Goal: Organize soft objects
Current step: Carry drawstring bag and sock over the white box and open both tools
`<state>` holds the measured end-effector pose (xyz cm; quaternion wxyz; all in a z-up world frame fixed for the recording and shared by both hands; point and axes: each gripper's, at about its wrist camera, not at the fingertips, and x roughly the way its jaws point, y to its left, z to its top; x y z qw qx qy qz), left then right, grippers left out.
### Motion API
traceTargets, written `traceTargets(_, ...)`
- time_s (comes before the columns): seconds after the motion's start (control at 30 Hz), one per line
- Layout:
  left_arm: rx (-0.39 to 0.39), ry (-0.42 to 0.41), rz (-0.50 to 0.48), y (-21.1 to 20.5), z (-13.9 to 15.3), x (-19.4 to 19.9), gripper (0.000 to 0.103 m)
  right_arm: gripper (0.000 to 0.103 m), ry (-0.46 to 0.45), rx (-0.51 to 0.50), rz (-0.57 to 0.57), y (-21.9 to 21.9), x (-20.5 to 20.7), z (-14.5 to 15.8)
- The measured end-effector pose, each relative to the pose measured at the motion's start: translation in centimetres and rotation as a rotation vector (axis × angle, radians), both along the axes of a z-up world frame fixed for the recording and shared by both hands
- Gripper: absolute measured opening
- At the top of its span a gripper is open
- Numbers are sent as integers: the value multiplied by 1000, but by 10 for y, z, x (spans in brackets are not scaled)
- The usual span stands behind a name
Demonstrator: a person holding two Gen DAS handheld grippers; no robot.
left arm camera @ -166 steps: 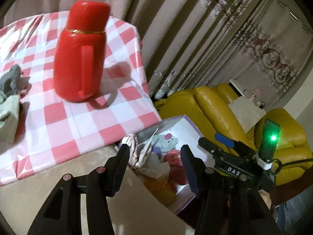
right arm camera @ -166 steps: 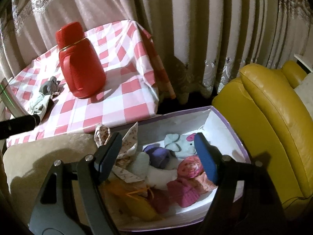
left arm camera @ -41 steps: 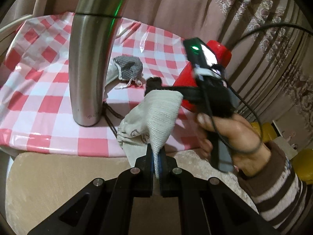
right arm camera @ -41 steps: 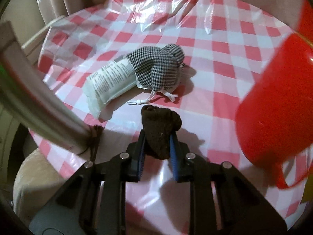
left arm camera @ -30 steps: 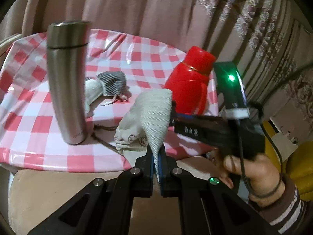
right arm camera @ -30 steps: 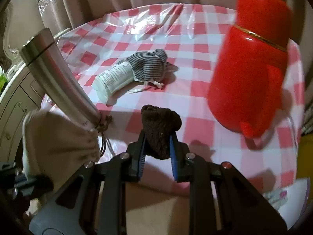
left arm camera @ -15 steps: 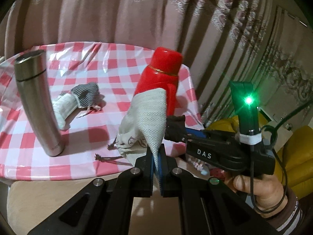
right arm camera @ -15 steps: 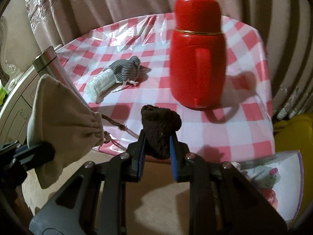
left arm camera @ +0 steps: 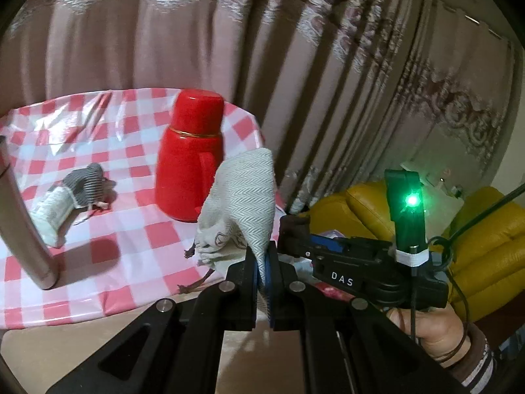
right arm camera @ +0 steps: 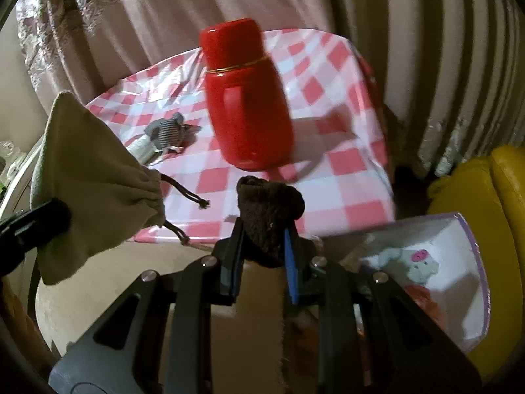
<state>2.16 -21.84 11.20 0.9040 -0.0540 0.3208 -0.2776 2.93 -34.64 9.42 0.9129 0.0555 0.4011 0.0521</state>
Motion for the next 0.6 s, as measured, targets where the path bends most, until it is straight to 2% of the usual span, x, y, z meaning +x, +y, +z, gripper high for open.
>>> traceTargets(0.13, -9, 6, -43, -17, 0, -2, 4, 26, 11, -4, -56, -25, -10, -4)
traceTargets(0.3, -16, 14, -114, -41, 0, -4, 4, 26, 12, -71, -143, -50, -22, -4)
traceTargets(0.6, -51, 87, -214, -88, -15, 5, 4, 26, 7, -107, -256, -88, -40, 2)
